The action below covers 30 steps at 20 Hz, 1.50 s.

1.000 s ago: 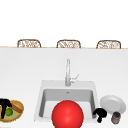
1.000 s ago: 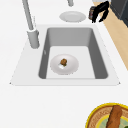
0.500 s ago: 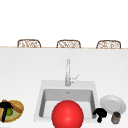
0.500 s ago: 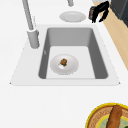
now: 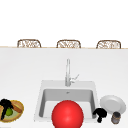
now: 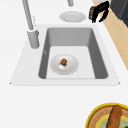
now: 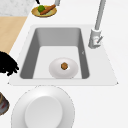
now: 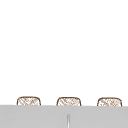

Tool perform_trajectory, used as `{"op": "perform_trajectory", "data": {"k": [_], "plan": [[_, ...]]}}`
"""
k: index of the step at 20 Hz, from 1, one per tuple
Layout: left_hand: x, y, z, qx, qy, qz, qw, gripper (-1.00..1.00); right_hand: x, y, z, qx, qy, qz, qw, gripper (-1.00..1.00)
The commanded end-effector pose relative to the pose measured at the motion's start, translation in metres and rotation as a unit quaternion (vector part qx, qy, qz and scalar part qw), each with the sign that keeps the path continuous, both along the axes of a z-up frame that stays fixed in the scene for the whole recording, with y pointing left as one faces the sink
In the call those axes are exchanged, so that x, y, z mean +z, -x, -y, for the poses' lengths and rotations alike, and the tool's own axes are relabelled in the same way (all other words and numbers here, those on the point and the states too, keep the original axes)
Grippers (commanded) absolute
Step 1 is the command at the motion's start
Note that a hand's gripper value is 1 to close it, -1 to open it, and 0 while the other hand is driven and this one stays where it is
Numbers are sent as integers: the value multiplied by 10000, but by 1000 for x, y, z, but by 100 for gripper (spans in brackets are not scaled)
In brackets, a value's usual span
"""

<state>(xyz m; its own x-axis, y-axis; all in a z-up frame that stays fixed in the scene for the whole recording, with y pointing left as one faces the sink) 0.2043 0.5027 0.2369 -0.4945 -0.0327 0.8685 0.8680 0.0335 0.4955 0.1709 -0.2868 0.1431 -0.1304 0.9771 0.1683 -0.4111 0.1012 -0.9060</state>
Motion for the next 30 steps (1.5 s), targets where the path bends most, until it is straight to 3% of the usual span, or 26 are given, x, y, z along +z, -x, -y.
{"op": "perform_trajectory", "data": {"k": [1, 3, 6, 13, 17, 20, 26, 27, 28, 30], "plan": [[4, -10, 0, 0, -11, -39, 10000, -100, 0, 0, 0, 0, 0, 0, 10000, 0], [2, -14, 0, -1, 0, -64, 10000, -100, 0, 0, 0, 0, 0, 0, 10000, 0], [-22, -21, -1, -3, 96, -171, 9998, -100, 0, 0, 0, 0, 0, 0, 10000, 0], [-54, -46, -10, -9, 78, -98, 9999, -100, 0, 0, 0, 0, 0, 0, 10000, 0], [-60, -38, -20, -67, 40, 200, 9998, -100, 0, 0, 0, 0, 0, 0, 10000, 0], [-68, -43, -29, -50, 68, 392, 9992, -100, 0, 0, 0, 0, 0, 0, 10000, 0], [-63, -30, -22, -35, 92, 696, 9975, -100, 0, 0, 0, 0, 0, 0, 10000, 0], [-62, -32, -23, -31, 116, 678, 9976, 100, 0, 0, 0, 0, 0, 0, 10000, 0], [-59, -34, -25, -151, 93, 902, 9958, 100, 0, 0, 0, 0, 0, 0, 10000, 0], [-54, -34, -25, -119, -4, 1169, 9931, 100, 0, 0, 0, 0, 0, 0, 10000, 0]]}}
